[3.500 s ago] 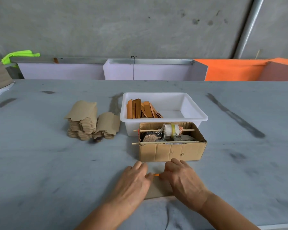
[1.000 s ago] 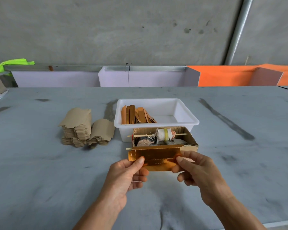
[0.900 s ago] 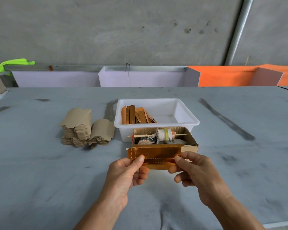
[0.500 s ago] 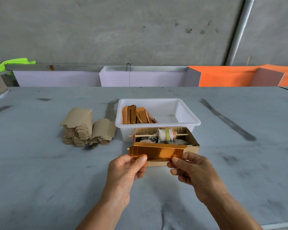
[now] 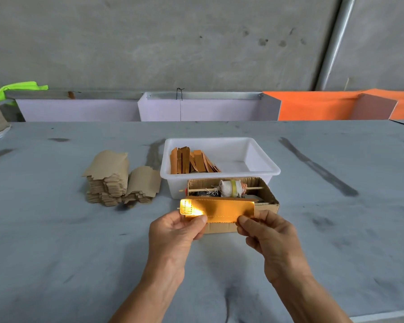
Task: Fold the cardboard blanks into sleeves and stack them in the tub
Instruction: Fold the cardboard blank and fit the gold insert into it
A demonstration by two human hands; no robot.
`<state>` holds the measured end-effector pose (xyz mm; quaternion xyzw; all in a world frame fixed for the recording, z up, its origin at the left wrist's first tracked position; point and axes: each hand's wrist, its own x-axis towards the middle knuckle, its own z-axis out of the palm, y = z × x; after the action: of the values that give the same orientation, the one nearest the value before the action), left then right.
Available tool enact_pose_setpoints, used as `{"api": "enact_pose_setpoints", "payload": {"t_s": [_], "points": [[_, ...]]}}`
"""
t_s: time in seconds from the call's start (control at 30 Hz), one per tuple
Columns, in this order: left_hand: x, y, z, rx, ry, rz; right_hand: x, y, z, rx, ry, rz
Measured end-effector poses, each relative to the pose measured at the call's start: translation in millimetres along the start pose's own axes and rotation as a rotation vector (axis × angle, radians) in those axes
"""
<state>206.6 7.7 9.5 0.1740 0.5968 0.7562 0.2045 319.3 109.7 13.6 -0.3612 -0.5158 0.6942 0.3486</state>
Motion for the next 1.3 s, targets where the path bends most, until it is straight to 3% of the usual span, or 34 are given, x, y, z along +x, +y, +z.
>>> {"api": "enact_pose_setpoints", "payload": {"t_s": [0.37,0.87,1.3], "points": [[-5.3,-0.5,12.9,-0.175,0.085,0.093,-5.7,7.4,14.5,0.194,0.037,-0.126],[-10.1,-11.7,26.3,-0.264,0.070,0.098,-9.0,20.1,31.3,0.464,-0.040,0.101],[-6.0,-18.4,12.0,-0.220,0.022,0.022,-5.8,22.2,14.5,0.439,0.001,0.108]]}}
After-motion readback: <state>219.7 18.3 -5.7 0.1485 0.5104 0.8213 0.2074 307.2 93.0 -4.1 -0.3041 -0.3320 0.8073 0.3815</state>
